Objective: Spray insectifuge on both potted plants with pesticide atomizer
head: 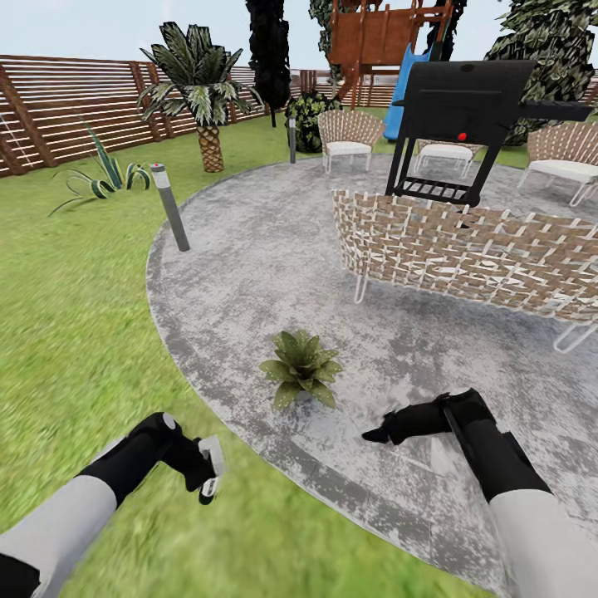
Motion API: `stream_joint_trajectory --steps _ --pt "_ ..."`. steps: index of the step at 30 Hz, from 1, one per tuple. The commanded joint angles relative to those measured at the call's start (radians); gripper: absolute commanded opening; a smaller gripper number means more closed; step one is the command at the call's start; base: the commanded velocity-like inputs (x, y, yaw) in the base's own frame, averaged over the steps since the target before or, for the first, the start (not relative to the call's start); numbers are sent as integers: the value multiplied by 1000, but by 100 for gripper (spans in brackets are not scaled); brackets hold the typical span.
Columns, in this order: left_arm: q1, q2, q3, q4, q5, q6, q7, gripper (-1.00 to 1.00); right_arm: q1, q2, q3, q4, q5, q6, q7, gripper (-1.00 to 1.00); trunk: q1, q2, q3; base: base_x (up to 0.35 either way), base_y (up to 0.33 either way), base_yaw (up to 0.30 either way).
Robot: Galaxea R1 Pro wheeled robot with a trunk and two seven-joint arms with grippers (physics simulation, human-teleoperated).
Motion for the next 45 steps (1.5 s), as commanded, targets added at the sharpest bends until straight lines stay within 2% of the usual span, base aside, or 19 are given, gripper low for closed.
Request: stream_joint_trajectory --steps 1,3,4,5,6,7,8,9,10,11,12,14,18,21,23,26,32,39,45 --pt "5 12 49 -2 3 10 -3 -100 0 -9 -72 -1 7 7 6 100 0 0 -1 0 0 0" --pt "27 26 223 -1 3 10 -1 -100 0 -16 -285 -3 9 -26 3 100 0 0 -1 0 0 0" --pt "37 28 305 -2 2 9 0 -100 0 -14 -383 -5 9 -81 -1 100 0 0 -1 0 0 0" --pt "40 29 331 -2 2 9 1 -100 0 -14 -414 -6 9 -104 -4 100 0 0 -1 0 0 0" --pt "45 30 403 -2 1 9 4 -100 2 -11 -499 -8 10 -181 -24 100 0 0 -1 0 0 0" --pt "47 30 444 -1 1 9 14 -100 7 -4 -550 -7 10 -232 -48 100 0 0 -1 0 0 0" --pt "50 29 491 -1 1 9 44 -100 24 30 -624 -4 11 -305 -100 100 0 0 -1 0 0 0" --pt "58 27 525 -1 2 9 90 -100 50 85 -702 -3 12 -379 -169 100 0 0 -1 0 0 0" --pt "63 22 543 -1 3 10 126 -100 68 125 -758 -2 12 -431 -219 100 0 0 -1 0 0 0" --pt "68 8 567 -1 4 10 180 -100 85 173 -840 -2 12 -509 -280 100 0 0 -1 0 0 0" --pt "70 -4 584 -1 5 11 211 -100 92 192 -891 -2 12 -556 -304 100 0 0 -1 0 0 0" --pt "73 -42 654 5 5 12 277 -100 101 213 -1014 -1 13 -630 -333 100 0 0 -1 0 0 0" --pt "73 -86 715 45 4 14 347 -100 104 216 -1079 0 15 -655 -341 100 0 0 -1 0 0 0" --pt "73 -97 723 50 4 15 359 -100 104 217 -1092 0 16 -652 -342 100 0 0 -1 0 0 0" --pt "73 -99 730 51 5 15 360 -100 104 217 -1133 0 16 -650 -342 100 0 0 -1 0 0 0" --pt "73 -105 731 53 6 16 361 -100 104 217 -1155 0 17 -650 -342 100 0 0 -1 0 0 0" --pt "73 -120 741 54 6 17 361 -100 104 217 -1163 0 17 -650 -342 100 0 0 -1 0 0 0" --pt "73 -121 746 54 6 17 361 -100 104 217 -1164 0 17 -649 -344 100 0 0 -1 0 18 0" --pt "73 -121 746 54 6 15 361 -100 104 217 -1164 0 17 -649 -344 100 0 0 -1 -46 269 0"
